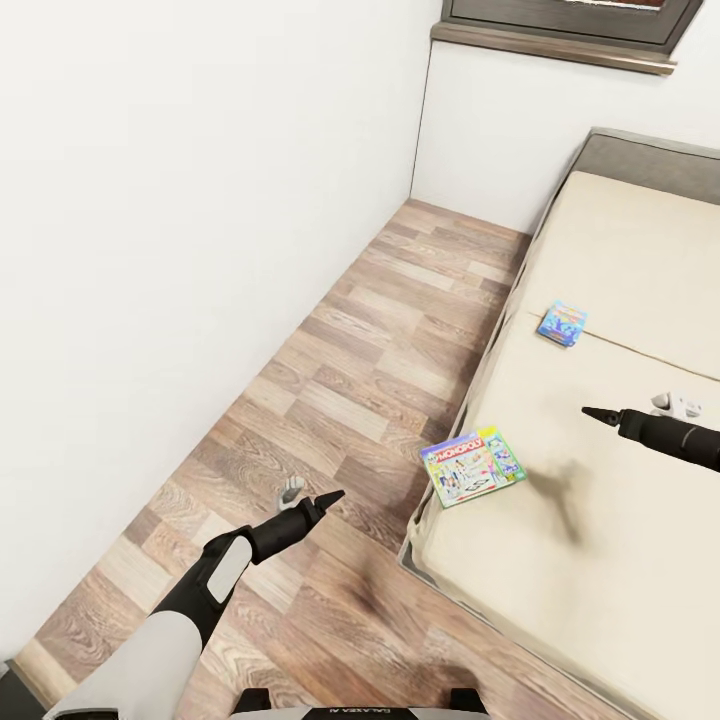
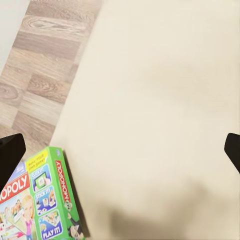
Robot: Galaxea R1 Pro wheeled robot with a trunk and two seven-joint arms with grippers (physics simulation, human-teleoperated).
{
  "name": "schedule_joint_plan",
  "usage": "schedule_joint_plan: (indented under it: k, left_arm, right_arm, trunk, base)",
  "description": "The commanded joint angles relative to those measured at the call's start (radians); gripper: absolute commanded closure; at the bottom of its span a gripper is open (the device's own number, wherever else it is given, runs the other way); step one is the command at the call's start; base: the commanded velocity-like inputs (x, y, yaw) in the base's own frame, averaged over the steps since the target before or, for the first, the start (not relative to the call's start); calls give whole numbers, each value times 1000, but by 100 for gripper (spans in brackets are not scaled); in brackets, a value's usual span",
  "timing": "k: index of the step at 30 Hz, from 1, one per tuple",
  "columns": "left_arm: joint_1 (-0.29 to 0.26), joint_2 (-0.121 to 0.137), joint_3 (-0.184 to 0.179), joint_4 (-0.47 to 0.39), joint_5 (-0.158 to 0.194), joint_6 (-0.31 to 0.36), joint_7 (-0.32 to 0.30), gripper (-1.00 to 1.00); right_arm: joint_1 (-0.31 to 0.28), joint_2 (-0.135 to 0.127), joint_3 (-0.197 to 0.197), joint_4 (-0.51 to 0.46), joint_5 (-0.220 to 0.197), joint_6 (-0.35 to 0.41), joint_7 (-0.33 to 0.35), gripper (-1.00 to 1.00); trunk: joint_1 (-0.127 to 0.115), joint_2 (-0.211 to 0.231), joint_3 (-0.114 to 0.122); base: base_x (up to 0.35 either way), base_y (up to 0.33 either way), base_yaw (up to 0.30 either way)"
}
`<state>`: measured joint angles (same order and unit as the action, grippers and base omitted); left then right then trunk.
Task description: Put all the toys in the child's room - the three board games (two on the bed and one on the table), the two jigsaw puzzles on the table, and the tennis ball on the table - inside the toy box on the table in the child's room.
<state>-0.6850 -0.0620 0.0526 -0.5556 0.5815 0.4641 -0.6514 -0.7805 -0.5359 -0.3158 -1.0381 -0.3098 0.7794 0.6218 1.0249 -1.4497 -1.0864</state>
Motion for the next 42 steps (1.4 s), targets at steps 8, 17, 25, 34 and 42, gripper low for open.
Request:
schedule_joint_plan:
  k: [8, 17, 25, 34, 42]
  left_arm:
    - [-10, 0, 6, 0, 2, 8, -2, -100]
    - [-15, -1, 6, -1, 1, 0, -3, -100]
    - [-34, -3, 4, 3, 2, -11, -4, -100]
    - [-81, -4, 3, 57, 4, -16, -19, -100]
    - [-115, -8, 0, 89, 3, -19, -56, -100]
  right_arm:
    - [4, 0, -2, -5, -2, 6, 3, -100]
    - [6, -2, -5, -7, -2, 6, 2, -100]
    - [7, -5, -11, -8, -2, 6, 2, -100]
    - [9, -10, -15, -20, -2, 6, 2, -100]
    - [15, -10, -16, -37, -2, 7, 2, -100]
  trunk:
    - [0, 0, -1]
    - [0, 0, -1]
    - [0, 0, -1]
    - [0, 0, -1]
    - [0, 0, -8]
  base:
    - [66, 0, 0]
    - [24, 0, 0]
    - [7, 0, 0]
    - [2, 0, 0]
    - [0, 0, 0]
